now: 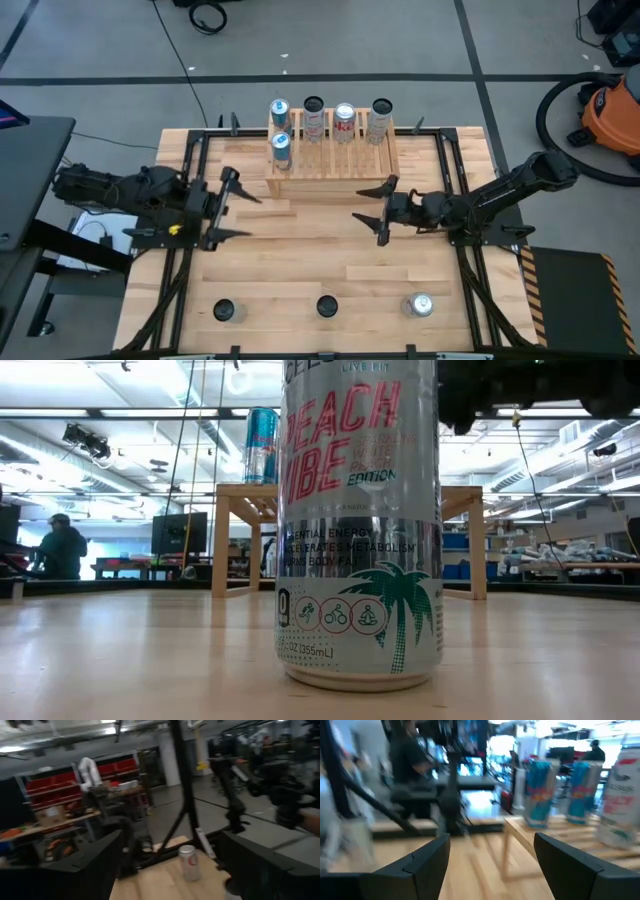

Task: Place canned beverage on shelf
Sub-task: Put the white and pink soda can on the shelf aligned with the white and pink soda can

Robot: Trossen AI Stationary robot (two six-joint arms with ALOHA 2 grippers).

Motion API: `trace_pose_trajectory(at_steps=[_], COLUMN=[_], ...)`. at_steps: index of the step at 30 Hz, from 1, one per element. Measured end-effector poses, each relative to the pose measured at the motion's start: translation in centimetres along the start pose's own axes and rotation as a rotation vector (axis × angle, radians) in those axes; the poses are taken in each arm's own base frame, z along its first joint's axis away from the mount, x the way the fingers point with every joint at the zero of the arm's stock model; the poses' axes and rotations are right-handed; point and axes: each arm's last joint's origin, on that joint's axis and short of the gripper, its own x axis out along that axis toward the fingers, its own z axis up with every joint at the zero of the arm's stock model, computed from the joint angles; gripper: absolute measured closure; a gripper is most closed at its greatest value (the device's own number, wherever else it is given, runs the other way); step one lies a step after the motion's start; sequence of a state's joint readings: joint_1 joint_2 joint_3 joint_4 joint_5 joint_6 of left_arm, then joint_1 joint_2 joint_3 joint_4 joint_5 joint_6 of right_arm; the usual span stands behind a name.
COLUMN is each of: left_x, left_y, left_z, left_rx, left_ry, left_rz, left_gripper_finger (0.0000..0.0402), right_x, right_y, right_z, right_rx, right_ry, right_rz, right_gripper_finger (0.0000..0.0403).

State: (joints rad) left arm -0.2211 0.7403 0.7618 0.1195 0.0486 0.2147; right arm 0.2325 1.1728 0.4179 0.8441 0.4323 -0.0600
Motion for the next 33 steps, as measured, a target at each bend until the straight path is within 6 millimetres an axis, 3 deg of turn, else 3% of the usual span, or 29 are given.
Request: trace_pose_trajectory(at_steps=[11,15,18,28,33], left_x=[1.8,2.7,3.3,3.7,3.7], left_y=[-3.1,-4.0,-4.3,-4.4,-4.2], left_z=[-0.9,-1.7,-2.0,-2.2,-2.2], left_rx=[-0.091,-0.093,-0.097,-0.18,-0.219], left_ry=[0.063,0.104,0.102,0.11,0.119], left_rz=[-0.141,-0.177,-0.185,-0.168,-0.121], left_gripper_finger=[0.007,0.007,0.007,0.007,0.007], right_x=[-0.2,-0.2,-0.1,0.1,-0.9], right_y=[-0.1,0.1,0.4,4.3,5.6], right_z=[2.7,3.9,5.3,8.0,9.0], right_rx=[0.267,0.231,0.319,0.34,0.353], right_ry=[-0.245,-0.334,-0.394,-0.293,-0.35], right_rz=[0.049,0.184,0.298,0.571,0.668], right_gripper_finger=[0.0106,0.0106,0.0106,0.0106,0.0106])
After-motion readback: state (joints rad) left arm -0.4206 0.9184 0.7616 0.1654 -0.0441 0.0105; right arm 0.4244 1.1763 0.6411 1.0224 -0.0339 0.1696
